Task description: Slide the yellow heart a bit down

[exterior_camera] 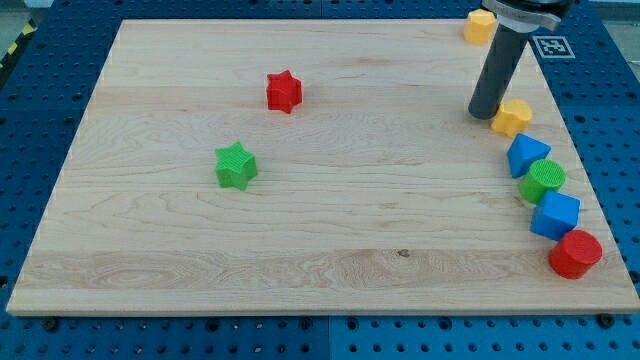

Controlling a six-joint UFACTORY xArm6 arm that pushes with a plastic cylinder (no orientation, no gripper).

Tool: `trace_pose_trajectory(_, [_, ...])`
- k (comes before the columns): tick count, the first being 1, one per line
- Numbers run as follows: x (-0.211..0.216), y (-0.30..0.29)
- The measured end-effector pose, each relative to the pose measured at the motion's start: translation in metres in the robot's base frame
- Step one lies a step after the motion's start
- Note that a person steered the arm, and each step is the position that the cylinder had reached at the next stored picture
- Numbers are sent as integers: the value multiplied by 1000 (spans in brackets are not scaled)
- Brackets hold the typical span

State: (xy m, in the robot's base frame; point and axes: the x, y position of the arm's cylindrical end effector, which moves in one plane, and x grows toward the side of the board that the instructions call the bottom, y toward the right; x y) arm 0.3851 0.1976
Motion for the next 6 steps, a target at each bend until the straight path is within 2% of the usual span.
trace_pose_trajectory(2, [-35, 9])
trace_pose_trajectory(3, [-15, 25])
trace_pose_trajectory(5, [-12, 37])
trace_pose_trajectory(6, [-12, 65])
